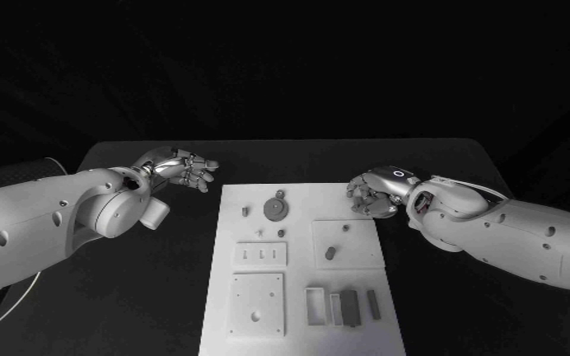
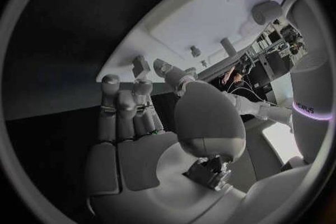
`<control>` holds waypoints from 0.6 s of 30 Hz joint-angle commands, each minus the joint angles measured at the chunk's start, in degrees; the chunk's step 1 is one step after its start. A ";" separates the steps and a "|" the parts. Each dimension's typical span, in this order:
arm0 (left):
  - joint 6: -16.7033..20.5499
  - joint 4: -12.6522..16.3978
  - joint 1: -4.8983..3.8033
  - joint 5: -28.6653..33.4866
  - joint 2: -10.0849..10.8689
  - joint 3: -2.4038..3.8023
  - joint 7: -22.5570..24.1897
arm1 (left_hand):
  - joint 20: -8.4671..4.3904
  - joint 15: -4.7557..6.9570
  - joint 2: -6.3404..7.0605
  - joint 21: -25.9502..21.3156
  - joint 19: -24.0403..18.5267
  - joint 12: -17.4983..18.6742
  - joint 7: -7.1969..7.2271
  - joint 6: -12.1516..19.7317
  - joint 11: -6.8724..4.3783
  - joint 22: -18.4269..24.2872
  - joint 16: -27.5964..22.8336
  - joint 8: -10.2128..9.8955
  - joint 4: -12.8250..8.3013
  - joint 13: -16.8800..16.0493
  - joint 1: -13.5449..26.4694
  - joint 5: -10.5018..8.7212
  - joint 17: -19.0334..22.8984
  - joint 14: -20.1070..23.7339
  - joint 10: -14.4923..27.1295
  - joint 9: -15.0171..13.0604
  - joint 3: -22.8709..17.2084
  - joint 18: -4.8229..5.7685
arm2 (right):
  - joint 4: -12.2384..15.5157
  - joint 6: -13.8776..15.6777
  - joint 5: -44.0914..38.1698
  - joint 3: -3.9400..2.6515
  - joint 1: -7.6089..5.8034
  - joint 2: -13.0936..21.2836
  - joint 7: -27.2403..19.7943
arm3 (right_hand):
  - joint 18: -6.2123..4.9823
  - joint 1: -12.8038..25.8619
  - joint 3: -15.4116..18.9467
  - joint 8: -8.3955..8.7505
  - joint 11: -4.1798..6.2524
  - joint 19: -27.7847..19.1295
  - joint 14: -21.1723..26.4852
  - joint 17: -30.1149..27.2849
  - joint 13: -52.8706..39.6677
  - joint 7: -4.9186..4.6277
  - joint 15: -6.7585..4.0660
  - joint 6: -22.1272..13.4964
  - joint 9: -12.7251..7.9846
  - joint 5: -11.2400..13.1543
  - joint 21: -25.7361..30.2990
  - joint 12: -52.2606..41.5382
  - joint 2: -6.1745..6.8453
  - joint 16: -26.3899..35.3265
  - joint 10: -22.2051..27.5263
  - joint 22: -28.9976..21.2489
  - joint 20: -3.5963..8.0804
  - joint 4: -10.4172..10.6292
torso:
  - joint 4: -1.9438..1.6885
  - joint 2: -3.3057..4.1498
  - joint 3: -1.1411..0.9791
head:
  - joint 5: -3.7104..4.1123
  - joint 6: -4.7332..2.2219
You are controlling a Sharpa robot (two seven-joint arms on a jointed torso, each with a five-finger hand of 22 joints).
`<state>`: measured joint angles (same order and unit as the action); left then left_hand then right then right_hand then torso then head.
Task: Assemble the parts on the task board
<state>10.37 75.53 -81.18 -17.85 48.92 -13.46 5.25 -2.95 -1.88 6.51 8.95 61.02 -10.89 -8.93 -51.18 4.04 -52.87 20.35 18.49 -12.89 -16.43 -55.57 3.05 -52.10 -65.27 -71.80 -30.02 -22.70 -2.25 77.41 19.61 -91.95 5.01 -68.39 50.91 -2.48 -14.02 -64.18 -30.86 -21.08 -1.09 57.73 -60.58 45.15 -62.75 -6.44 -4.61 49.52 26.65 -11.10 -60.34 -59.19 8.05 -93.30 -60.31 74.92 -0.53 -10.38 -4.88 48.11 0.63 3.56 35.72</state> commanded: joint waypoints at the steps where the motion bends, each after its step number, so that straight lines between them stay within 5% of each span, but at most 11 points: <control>1: -1.90 0.96 -0.08 -4.12 -0.33 0.06 -5.31 | -0.73 0.77 -0.21 0.90 1.03 -1.27 0.50 -1.22 -0.83 -0.97 2.12 0.36 0.45 -1.10 1.70 -0.17 -1.67 -0.69 -1.17 -0.12 1.20 -1.01 | 1.29 -0.39 -1.62 -0.53 -0.20 -0.42 2.46 | -0.98 0.24 -0.05 -0.12 0.74 0.18 0.03 0.06 0.11 -0.13 -0.22 6.42 0.10 -0.30 -0.32 -0.35 0.16 -0.06 0.71 0.89 0.40 -0.44 | 0.07 -0.06 0.10 | 0.01 -0.14; 4: -2.41 1.86 -0.10 -5.73 -0.46 0.10 -6.86 | -1.44 1.40 -0.43 1.69 1.59 -2.79 0.82 -1.95 -1.43 -2.06 4.40 0.35 1.18 -2.43 3.42 -0.20 -3.36 -0.85 -1.85 -0.09 2.07 -0.80 | 2.42 -1.15 -2.08 -1.28 -0.47 -0.80 3.30 | -0.98 0.31 -0.05 -0.11 0.74 0.19 0.02 0.07 0.17 -0.13 -0.23 6.45 0.13 -0.30 -0.31 -0.36 0.17 -0.03 0.71 0.88 0.40 -0.41 | 0.03 -0.08 0.07 | 0.02 -0.30; 9: -2.42 2.42 -0.11 -6.19 -0.82 0.13 -8.17 | -2.06 1.72 -0.53 2.18 1.47 -4.14 1.00 -2.37 -1.65 -3.20 6.27 0.17 1.43 -3.86 4.28 -0.24 -4.70 -0.09 -1.28 -0.05 2.39 -0.43 | 1.68 -2.14 -2.96 -1.34 -1.62 -1.21 4.80 | -0.98 0.49 -0.10 -0.15 0.81 0.21 -0.01 0.08 0.36 -0.06 -0.27 6.64 0.24 -0.30 -0.26 -0.40 0.18 0.06 0.72 0.84 0.41 -0.35 | -0.12 -0.13 0.08 | 0.38 -0.50; 12: -2.58 2.48 -0.11 -6.26 -0.69 0.13 -8.42 | -2.15 1.70 -0.42 2.19 1.25 -4.43 0.96 -2.31 -1.60 -3.47 6.59 0.01 1.19 -4.26 4.14 -0.24 -4.87 0.27 -0.88 -0.02 2.33 -0.28 | 1.45 -2.29 -3.02 -1.34 -1.63 -1.08 4.80 | -0.98 0.83 -0.11 0.19 0.73 0.14 0.03 0.11 0.66 -0.15 -0.30 6.28 0.21 -0.30 -0.13 -0.42 0.84 0.26 0.82 0.78 0.39 -0.22 | -0.06 -0.07 0.17 | 0.28 -0.58; 18: -2.19 1.84 -0.11 -6.45 -0.69 0.12 -8.50 | -2.28 1.66 0.07 2.23 1.03 -4.95 0.76 -1.92 -1.51 -3.91 7.04 -0.38 0.41 -4.92 3.66 -0.24 -4.99 0.73 -0.29 0.09 2.30 -0.07 | 1.94 -3.24 -2.66 -1.34 -1.63 -0.61 4.41 | -0.98 1.65 -0.33 0.88 0.47 0.11 0.07 0.22 1.24 -0.42 -0.23 5.63 0.15 -0.31 0.10 -0.62 2.88 0.58 1.06 0.67 0.34 0.63 | -0.04 -0.02 -0.02 | 0.16 -0.67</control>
<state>8.92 77.35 -81.18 -23.38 48.31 -13.39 -2.41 -5.04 -0.30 6.15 11.07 62.14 -15.65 -7.77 -53.12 2.50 -56.76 27.08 18.25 -12.14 -21.34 -51.97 3.05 -57.00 -64.98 -72.41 -29.98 -20.40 -2.56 79.13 18.05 -93.84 3.68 -70.05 50.16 1.49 -14.14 -62.43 -31.15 -20.32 -1.00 57.97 -60.60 45.30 -61.51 -6.26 -4.61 49.69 26.82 -11.10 -60.34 -59.56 10.73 -93.04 -60.39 74.92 -0.32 -10.02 -4.93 48.05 0.70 3.77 35.08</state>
